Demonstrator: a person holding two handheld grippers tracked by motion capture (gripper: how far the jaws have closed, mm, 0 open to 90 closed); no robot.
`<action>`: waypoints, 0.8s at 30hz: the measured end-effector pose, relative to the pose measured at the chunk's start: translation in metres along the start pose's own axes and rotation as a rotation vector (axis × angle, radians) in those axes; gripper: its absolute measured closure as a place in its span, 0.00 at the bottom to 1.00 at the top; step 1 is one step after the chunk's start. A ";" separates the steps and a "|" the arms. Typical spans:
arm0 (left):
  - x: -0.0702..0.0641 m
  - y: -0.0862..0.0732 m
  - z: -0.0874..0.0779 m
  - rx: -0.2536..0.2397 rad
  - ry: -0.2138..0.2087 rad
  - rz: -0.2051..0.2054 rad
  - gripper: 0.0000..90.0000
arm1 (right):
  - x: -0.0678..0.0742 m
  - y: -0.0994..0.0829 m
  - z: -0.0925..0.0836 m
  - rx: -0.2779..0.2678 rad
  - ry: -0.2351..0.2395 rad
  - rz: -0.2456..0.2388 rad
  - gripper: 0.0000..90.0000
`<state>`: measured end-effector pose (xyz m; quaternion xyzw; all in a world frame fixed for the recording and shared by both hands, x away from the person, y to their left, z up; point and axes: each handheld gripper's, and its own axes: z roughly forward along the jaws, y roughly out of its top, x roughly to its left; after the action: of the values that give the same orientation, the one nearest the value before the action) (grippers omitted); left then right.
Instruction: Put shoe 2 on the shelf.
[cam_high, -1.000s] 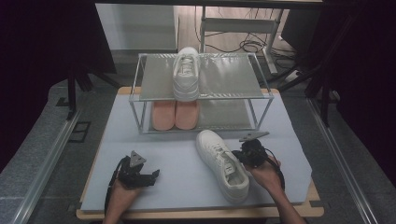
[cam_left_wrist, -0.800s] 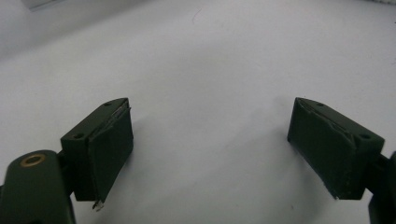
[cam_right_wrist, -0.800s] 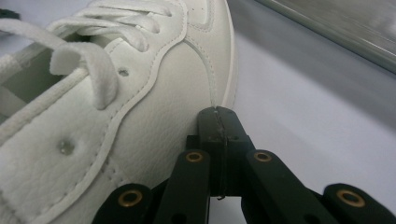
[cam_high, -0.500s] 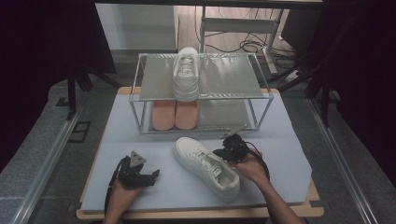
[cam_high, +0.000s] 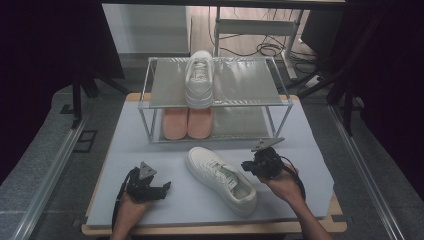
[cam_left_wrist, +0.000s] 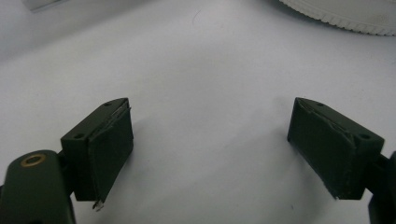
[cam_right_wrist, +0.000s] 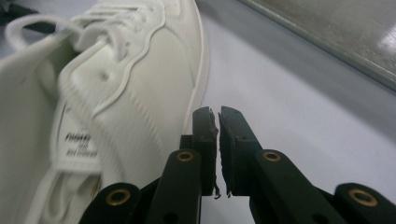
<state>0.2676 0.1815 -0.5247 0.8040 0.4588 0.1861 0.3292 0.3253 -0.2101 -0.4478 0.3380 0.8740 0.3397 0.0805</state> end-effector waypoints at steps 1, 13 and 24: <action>0.000 0.000 0.000 0.000 0.000 0.003 0.16 | 0.000 0.000 0.000 0.000 0.000 0.000 0.93; -0.001 0.000 0.000 -0.004 0.002 -0.004 0.16 | 0.015 -0.015 -0.040 -0.004 0.024 -0.001 0.88; -0.001 0.000 0.000 -0.004 0.002 -0.003 0.16 | 0.028 -0.006 -0.032 0.027 0.066 -0.046 0.79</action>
<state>0.2673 0.1810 -0.5247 0.8025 0.4600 0.1874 0.3304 0.2888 -0.2125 -0.4256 0.3076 0.8882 0.3370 0.0547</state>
